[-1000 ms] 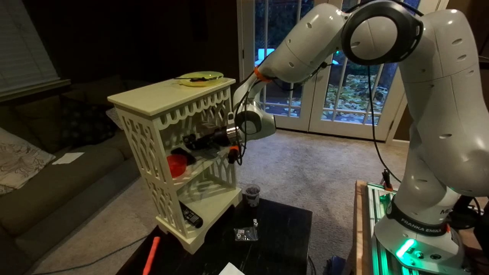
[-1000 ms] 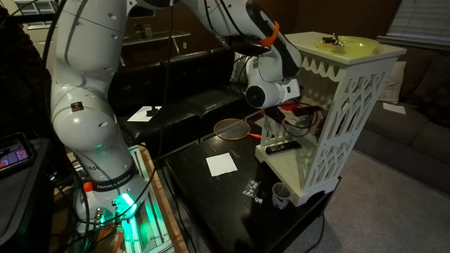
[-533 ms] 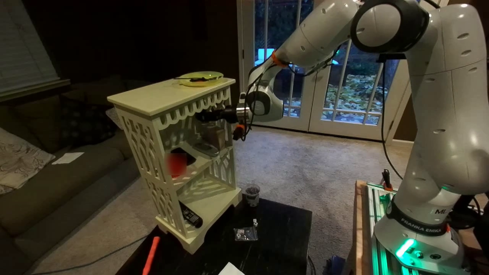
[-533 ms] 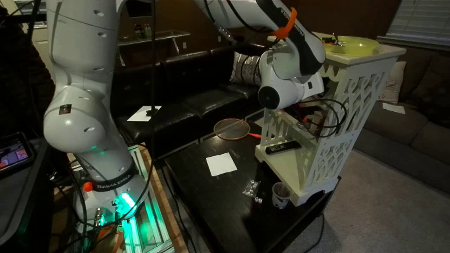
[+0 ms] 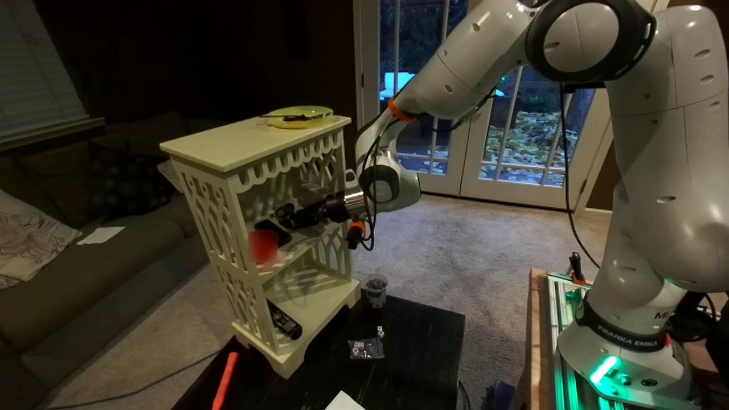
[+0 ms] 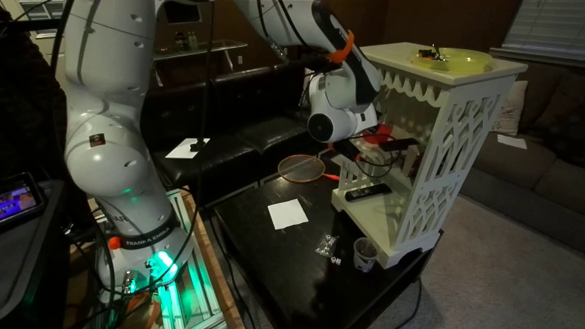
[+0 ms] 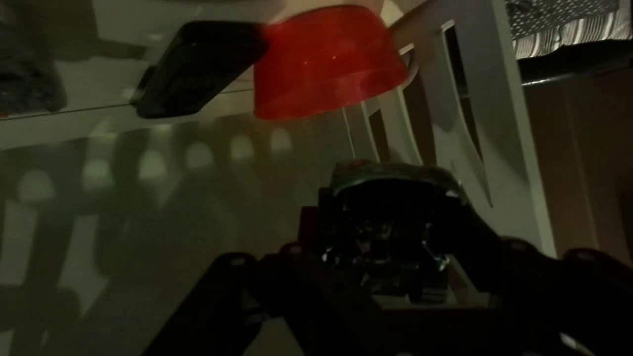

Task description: Move the black object from the plate to the red bowl

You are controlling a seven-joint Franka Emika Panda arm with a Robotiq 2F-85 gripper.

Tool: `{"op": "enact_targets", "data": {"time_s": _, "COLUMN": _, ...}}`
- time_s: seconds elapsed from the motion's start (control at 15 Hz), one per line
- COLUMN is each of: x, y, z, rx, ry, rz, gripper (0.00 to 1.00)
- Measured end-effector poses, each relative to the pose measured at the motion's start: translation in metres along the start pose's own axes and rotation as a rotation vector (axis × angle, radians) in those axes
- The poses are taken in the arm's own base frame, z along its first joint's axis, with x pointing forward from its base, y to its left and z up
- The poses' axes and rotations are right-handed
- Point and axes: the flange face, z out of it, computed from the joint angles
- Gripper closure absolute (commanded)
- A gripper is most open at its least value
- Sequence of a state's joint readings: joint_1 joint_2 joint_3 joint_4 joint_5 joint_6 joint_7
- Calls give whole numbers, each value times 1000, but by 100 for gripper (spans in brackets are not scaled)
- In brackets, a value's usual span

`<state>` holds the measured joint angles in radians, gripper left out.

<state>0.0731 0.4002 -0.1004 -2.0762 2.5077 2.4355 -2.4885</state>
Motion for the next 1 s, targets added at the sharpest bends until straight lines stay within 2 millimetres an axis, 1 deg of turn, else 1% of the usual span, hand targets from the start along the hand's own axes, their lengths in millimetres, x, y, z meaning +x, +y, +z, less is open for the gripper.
{"op": "enact_targets", "data": {"time_s": 0.4, "x": -16, "y": -13, "z": -7, "rx": -69, "ry": -144, "rz": 53, "gripper": 58}}
{"op": "enact_targets", "data": {"time_s": 0.6, "x": -18, "y": -16, "z": -8, "rx": -86, "ry": -169, "rz": 78, "gripper": 58}}
{"op": "enact_targets", "data": {"time_s": 0.67, "x": -13, "y": -13, "z": -8, "rx": -93, "ry": -163, "rz": 80, "gripper": 58}}
{"op": "enact_targets", "data": {"time_s": 0.73, "x": -5, "y": -4, "z": -9, "rx": -108, "ry": -148, "rz": 76, "gripper": 58}}
{"op": "enact_targets", "data": {"time_s": 0.8, "x": 8, "y": 9, "z": -10, "rx": -135, "ry": -130, "rz": 64, "gripper": 58}}
{"op": "enact_targets", "data": {"time_s": 0.87, "x": 23, "y": 24, "z": -14, "rx": -170, "ry": -113, "rz": 47, "gripper": 33}}
{"op": "enact_targets", "data": {"time_s": 0.93, "x": 36, "y": 38, "z": -18, "rx": -203, "ry": -101, "rz": 26, "gripper": 33}}
{"op": "enact_targets", "data": {"time_s": 1.0, "x": 46, "y": 48, "z": -21, "rx": -228, "ry": -93, "rz": 12, "gripper": 33}}
